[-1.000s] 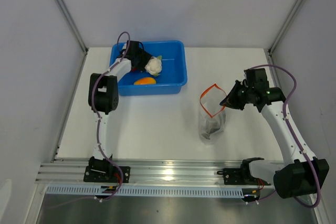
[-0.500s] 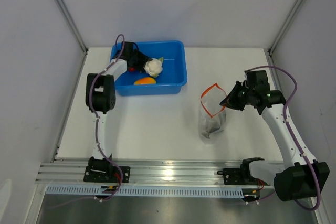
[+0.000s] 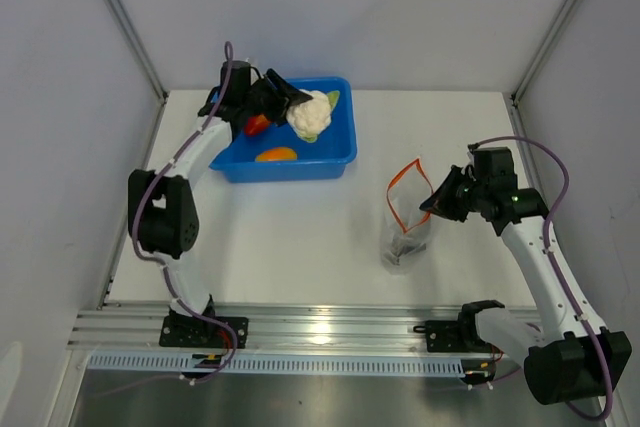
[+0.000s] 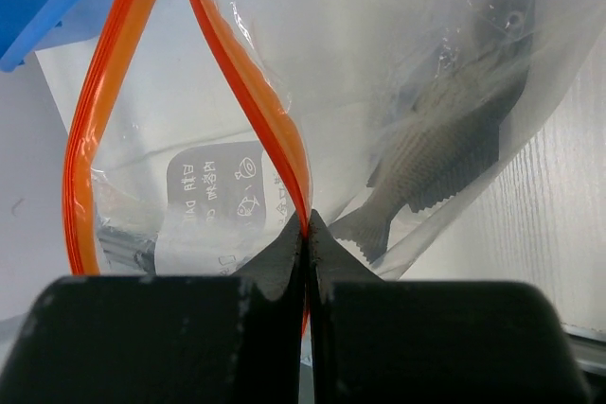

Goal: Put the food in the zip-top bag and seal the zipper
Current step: Pick up the fake vegetable from the bin, then place the fake vegetable in the zipper food storage bag.

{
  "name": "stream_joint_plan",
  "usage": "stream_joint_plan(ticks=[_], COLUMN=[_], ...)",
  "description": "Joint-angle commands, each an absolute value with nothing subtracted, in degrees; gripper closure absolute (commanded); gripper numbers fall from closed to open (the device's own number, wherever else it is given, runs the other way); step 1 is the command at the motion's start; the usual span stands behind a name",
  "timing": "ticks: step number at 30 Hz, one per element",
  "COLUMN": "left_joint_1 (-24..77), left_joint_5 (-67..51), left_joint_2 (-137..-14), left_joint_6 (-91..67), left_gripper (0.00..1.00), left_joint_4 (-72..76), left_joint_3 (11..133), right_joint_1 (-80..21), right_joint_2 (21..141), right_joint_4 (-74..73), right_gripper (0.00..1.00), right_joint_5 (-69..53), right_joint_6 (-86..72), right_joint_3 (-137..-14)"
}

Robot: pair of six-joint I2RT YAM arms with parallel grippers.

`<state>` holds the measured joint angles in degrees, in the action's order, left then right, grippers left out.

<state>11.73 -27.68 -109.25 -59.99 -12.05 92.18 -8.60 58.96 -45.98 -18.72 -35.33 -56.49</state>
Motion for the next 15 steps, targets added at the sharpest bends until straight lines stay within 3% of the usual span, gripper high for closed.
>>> stream_joint_plan(ticks=[1, 15], left_joint_1=[15.9, 33.39], left_joint_5=[-34.01, -36.92], left_joint_2=[-99.59, -84.47], left_joint_6=[-56.7, -45.61], left_gripper=[1.0, 0.99], left_joint_4=[-7.82, -19.25], left_joint_3=[88.07, 85.08], right_joint_1=[-8.44, -8.35], right_joint_2=[58.27, 60.29], right_joint_4=[-45.53, -46.93], right_gripper=[1.0, 1.0], right_joint_5=[-19.42, -22.32], right_joint_6=[-33.49, -29.09], right_joint_3=[-56.51, -63.81])
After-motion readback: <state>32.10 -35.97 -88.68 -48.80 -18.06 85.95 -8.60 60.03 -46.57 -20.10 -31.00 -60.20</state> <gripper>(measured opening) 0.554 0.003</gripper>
